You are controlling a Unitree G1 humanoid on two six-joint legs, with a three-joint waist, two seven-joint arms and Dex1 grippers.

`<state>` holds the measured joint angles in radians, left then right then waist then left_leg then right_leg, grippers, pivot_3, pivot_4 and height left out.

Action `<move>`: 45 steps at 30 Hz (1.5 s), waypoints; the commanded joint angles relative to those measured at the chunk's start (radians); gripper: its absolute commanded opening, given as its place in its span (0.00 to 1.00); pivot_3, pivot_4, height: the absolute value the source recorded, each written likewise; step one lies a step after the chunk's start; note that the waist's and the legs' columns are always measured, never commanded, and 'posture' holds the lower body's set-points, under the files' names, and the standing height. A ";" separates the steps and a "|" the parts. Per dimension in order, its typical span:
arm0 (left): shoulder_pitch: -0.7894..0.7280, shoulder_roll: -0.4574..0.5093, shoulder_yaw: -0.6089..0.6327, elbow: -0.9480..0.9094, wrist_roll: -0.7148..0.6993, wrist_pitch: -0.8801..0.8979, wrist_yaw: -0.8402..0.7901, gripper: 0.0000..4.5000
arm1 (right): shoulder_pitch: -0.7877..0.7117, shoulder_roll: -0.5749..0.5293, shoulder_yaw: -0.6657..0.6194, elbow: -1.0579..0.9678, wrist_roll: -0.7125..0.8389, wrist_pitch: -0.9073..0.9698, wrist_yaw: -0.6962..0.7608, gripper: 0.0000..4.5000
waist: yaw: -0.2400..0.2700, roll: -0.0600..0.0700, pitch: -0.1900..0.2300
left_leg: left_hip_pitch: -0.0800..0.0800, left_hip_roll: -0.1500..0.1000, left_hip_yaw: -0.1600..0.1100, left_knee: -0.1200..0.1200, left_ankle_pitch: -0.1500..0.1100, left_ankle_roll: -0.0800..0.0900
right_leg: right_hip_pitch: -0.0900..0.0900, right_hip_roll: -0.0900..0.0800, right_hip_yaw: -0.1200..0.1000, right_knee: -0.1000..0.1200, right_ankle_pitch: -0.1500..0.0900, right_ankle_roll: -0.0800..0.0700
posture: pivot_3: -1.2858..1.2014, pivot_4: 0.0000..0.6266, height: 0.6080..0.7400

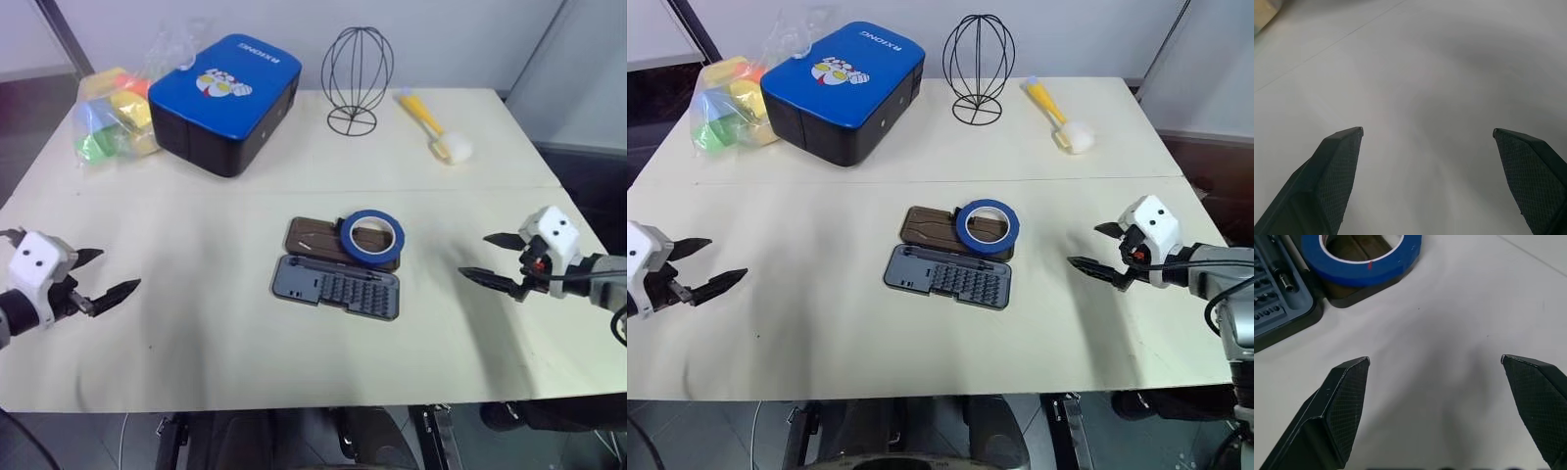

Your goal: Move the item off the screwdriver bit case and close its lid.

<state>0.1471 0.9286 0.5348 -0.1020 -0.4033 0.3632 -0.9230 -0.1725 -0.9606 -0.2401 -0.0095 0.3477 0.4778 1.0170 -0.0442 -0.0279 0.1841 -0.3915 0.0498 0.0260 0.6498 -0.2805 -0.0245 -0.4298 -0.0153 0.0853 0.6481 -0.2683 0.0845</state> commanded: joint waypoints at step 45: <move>-0.564 -0.018 -0.418 -0.249 -0.260 0.287 -0.171 1.00 | -0.752 0.423 0.486 0.572 -0.324 0.030 -0.172 0.41 | -0.002 0.001 0.001 | -0.005 0.001 -0.003 0.004 0.001 -0.001 | -0.003 0.004 -0.001 0.006 0.003 0.003 | 0.52 0.24 0.98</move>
<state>-0.4044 0.9019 0.0910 -0.3251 -0.6626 0.6672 -1.0967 -0.9126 -0.5339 0.2585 0.5760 0.0308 0.5164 0.8356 -0.0460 -0.0269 0.1846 -0.3961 0.0504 0.0229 0.6539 -0.2798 -0.0253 -0.4333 -0.0118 0.0840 0.6538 -0.2649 0.0872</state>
